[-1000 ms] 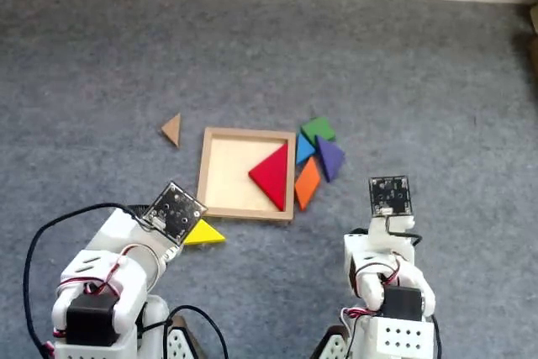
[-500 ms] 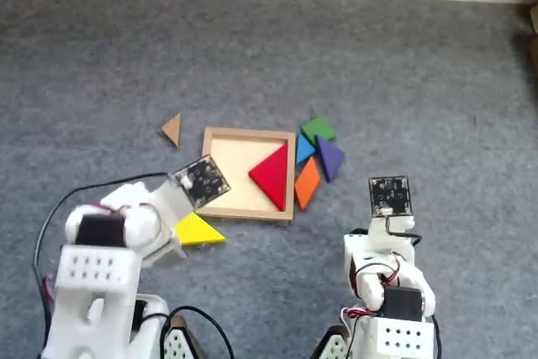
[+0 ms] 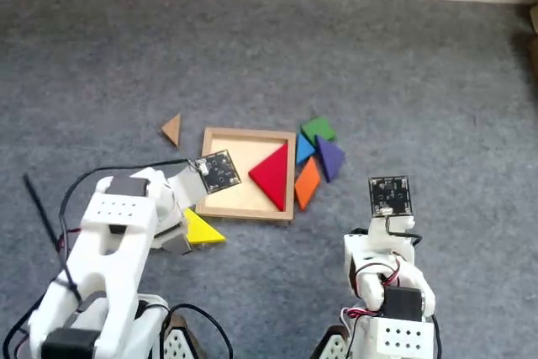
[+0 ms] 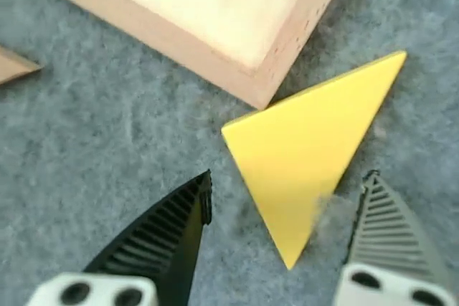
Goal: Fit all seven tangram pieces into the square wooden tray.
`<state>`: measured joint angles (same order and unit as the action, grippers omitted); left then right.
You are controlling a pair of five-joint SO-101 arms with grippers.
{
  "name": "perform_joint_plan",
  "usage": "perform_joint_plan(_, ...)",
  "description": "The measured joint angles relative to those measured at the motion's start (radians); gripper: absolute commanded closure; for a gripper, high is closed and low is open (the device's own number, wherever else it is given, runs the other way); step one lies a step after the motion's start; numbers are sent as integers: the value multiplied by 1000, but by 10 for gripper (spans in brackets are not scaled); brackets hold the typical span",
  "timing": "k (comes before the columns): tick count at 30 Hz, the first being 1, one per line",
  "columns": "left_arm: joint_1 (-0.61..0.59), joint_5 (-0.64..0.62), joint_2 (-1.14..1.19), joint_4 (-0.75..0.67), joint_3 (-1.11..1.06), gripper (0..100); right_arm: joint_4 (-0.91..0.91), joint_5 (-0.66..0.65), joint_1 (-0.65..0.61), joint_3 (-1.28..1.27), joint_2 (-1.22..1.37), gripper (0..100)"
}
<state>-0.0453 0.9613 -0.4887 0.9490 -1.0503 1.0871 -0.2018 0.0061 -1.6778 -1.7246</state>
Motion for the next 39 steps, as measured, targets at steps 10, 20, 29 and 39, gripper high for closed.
perform_joint_plan(10, 48, 28, 167, -74, 31, 693, 0, 0, 0, 0, 0, 982)
perform_joint_plan(20, 61, 26, 281, -71, 100, 747, 0, 0, 0, 0, 0, 982)
perform_joint_plan(29, 63, 26, 356, -69, 181, 700, 0, 0, 0, 0, 0, 982)
perform_joint_plan(39, 63, -20, 362, -25, 311, 671, 0, 0, 0, 0, 0, 982)
